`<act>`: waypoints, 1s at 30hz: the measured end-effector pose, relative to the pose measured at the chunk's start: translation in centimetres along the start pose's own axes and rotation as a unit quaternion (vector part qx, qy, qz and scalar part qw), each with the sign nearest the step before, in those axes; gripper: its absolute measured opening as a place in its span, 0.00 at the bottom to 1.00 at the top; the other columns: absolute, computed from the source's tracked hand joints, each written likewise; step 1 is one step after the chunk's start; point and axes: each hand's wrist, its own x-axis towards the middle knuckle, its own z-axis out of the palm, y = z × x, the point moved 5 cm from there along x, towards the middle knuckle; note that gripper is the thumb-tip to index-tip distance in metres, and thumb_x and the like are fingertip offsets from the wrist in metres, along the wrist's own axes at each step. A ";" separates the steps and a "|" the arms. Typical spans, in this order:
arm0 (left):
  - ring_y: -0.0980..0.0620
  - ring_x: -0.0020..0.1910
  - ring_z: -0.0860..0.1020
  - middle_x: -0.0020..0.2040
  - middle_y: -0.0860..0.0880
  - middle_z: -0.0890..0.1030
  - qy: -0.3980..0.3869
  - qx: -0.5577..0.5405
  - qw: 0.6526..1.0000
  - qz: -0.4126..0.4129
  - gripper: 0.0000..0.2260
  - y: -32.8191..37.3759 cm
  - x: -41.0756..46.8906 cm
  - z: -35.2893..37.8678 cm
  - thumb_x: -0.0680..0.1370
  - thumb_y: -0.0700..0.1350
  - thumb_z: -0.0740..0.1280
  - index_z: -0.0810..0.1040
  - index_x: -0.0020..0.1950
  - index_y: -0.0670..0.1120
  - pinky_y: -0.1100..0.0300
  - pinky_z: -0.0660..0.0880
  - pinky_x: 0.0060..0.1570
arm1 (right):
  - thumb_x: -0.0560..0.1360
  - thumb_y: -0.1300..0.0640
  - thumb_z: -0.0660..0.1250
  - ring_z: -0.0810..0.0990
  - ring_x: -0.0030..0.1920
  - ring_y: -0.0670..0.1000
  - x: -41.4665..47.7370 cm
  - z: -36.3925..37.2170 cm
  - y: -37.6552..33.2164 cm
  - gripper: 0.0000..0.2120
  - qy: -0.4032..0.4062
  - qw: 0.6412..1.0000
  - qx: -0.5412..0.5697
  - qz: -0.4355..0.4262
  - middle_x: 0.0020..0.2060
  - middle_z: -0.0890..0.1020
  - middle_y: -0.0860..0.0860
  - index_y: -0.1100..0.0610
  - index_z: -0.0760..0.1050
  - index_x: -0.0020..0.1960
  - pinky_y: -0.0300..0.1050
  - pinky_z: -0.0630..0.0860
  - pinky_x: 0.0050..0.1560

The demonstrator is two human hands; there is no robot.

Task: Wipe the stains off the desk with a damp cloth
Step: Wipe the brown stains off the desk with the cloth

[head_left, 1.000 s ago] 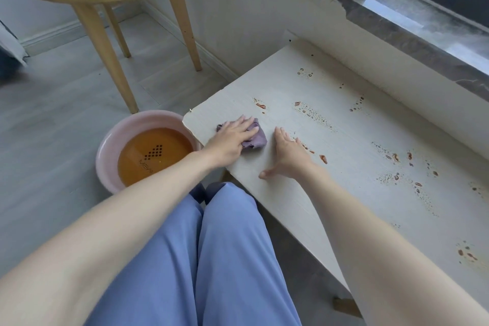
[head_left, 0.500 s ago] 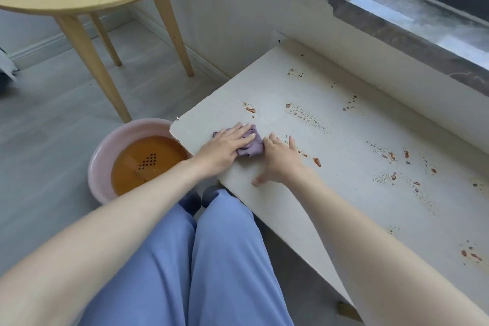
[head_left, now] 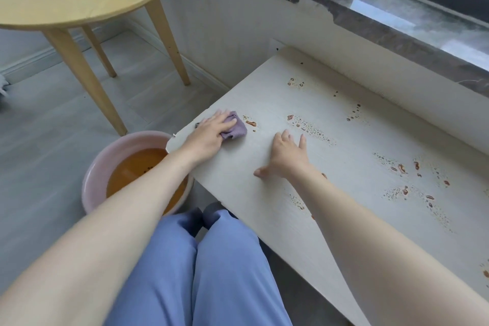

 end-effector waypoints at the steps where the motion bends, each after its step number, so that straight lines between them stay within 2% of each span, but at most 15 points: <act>1: 0.50 0.77 0.49 0.78 0.49 0.54 0.033 0.004 0.999 -0.034 0.24 0.1 0.6 -0.1 0.79 0.32 0.54 0.64 0.74 0.47 0.56 0.44 0.72 | 0.66 0.37 0.71 0.47 0.77 0.54 0.2 -0.1 -0.1 0.55 -0.002 1.000 -0.007 0.003 0.76 0.48 0.60 0.64 0.45 0.76 0.56 0.37 0.74; 3: 0.49 0.77 0.47 0.78 0.48 0.52 0.056 0.017 0.996 -0.065 0.25 1.7 1.1 0.4 0.78 0.32 0.53 0.62 0.75 0.47 0.53 0.44 0.73 | 0.66 0.37 0.72 0.48 0.77 0.53 0.3 -0.2 -0.2 0.55 -0.006 1.000 -0.013 0.012 0.76 0.49 0.59 0.64 0.46 0.76 0.56 0.37 0.74; 5: 0.50 0.77 0.47 0.78 0.49 0.50 0.018 0.020 1.000 -0.012 0.27 3.1 0.8 1.8 0.78 0.31 0.53 0.61 0.75 0.47 0.53 0.43 0.73 | 0.66 0.37 0.72 0.49 0.77 0.53 0.5 -0.2 -0.1 0.55 -0.006 1.000 -0.012 0.018 0.77 0.49 0.59 0.64 0.47 0.76 0.56 0.37 0.73; 8: 0.53 0.77 0.48 0.78 0.51 0.52 -0.055 -0.003 0.995 0.078 0.27 2.6 -0.1 2.1 0.78 0.30 0.53 0.62 0.75 0.48 0.57 0.42 0.73 | 0.65 0.37 0.73 0.50 0.77 0.53 0.6 -0.2 -0.2 0.55 -0.006 1.000 -0.009 0.018 0.77 0.50 0.59 0.63 0.48 0.76 0.55 0.38 0.74; 9: 0.53 0.77 0.49 0.77 0.51 0.54 -0.056 -0.009 0.995 0.078 0.26 1.9 0.2 1.7 0.78 0.30 0.53 0.63 0.74 0.48 0.58 0.43 0.73 | 0.65 0.38 0.73 0.50 0.77 0.53 0.6 -0.2 -0.2 0.55 -0.003 1.000 -0.008 0.018 0.77 0.50 0.59 0.63 0.48 0.76 0.55 0.38 0.74; 11: 0.52 0.77 0.50 0.77 0.50 0.55 -0.016 -0.012 1.000 0.024 0.25 1.0 1.6 0.9 0.78 0.30 0.53 0.65 0.74 0.48 0.57 0.44 0.73 | 0.65 0.38 0.73 0.51 0.77 0.53 0.5 -0.2 -0.1 0.54 -0.001 1.000 -0.004 0.019 0.77 0.51 0.58 0.63 0.49 0.76 0.55 0.38 0.74; 13: 0.51 0.77 0.49 0.78 0.50 0.53 0.033 0.013 0.999 -0.032 0.27 2.1 2.0 0.9 0.77 0.30 0.53 0.63 0.75 0.47 0.55 0.43 0.72 | 0.65 0.38 0.74 0.51 0.77 0.52 0.5 0.0 0.0 0.53 0.005 1.000 0.007 0.018 0.77 0.51 0.57 0.62 0.50 0.76 0.56 0.38 0.74; 14: 0.51 0.77 0.48 0.78 0.49 0.52 0.034 0.024 0.999 -0.031 0.28 3.2 1.7 1.4 0.77 0.30 0.53 0.61 0.75 0.47 0.54 0.43 0.72 | 0.64 0.38 0.74 0.50 0.77 0.52 0.5 0.0 0.1 0.54 0.008 1.000 0.017 0.017 0.77 0.51 0.57 0.62 0.50 0.76 0.56 0.39 0.74; 16: 0.52 0.77 0.47 0.78 0.50 0.51 -0.011 0.022 0.999 0.037 0.28 5.0 0.6 3.1 0.77 0.30 0.53 0.60 0.76 0.48 0.55 0.42 0.72 | 0.63 0.39 0.75 0.49 0.77 0.50 0.6 0.2 0.3 0.57 0.008 0.999 0.045 0.016 0.77 0.50 0.55 0.61 0.45 0.77 0.56 0.39 0.74; 19: 0.54 0.77 0.48 0.77 0.53 0.53 -0.086 0.017 0.987 0.133 0.27 4.6 -0.6 3.2 0.78 0.31 0.54 0.61 0.75 0.49 0.59 0.43 0.72 | 0.62 0.41 0.77 0.49 0.77 0.49 0.5 0.2 0.4 0.65 0.008 0.996 0.088 0.016 0.77 0.53 0.54 0.58 0.30 0.75 0.55 0.40 0.74; 21: 0.53 0.77 0.50 0.77 0.52 0.54 -0.087 0.016 0.990 0.111 0.26 3.4 0.8 2.3 0.78 0.31 0.54 0.62 0.75 0.49 0.59 0.45 0.72 | 0.62 0.41 0.77 0.50 0.77 0.48 0.3 0.2 0.5 0.67 0.019 0.994 0.103 0.013 0.77 0.54 0.53 0.57 0.26 0.74 0.56 0.40 0.75; 24: 0.51 0.77 0.49 0.78 0.50 0.52 0.006 0.036 0.999 0.012 0.27 3.9 1.8 1.8 0.78 0.31 0.54 0.61 0.75 0.48 0.56 0.44 0.72 | 0.61 0.41 0.77 0.52 0.77 0.46 -0.3 0.3 0.8 0.68 0.034 0.990 0.133 0.013 0.77 0.55 0.53 0.56 0.24 0.73 0.55 0.38 0.75; 25: 0.51 0.77 0.48 0.78 0.49 0.51 0.014 0.047 0.999 0.005 0.27 4.7 1.5 2.2 0.78 0.31 0.54 0.60 0.76 0.48 0.55 0.43 0.73 | 0.61 0.41 0.77 0.53 0.76 0.46 -0.5 0.3 0.9 0.68 0.039 0.989 0.143 0.011 0.76 0.55 0.52 0.56 0.24 0.73 0.55 0.38 0.75; 30: 0.56 0.77 0.47 0.78 0.54 0.51 -0.121 0.034 0.977 0.172 0.26 6.2 -1.5 4.2 0.79 0.33 0.54 0.59 0.76 0.51 0.57 0.43 0.73 | 0.61 0.41 0.76 0.57 0.75 0.45 -0.3 0.2 0.8 0.68 0.052 0.986 0.157 -0.006 0.74 0.61 0.50 0.56 0.23 0.73 0.55 0.38 0.75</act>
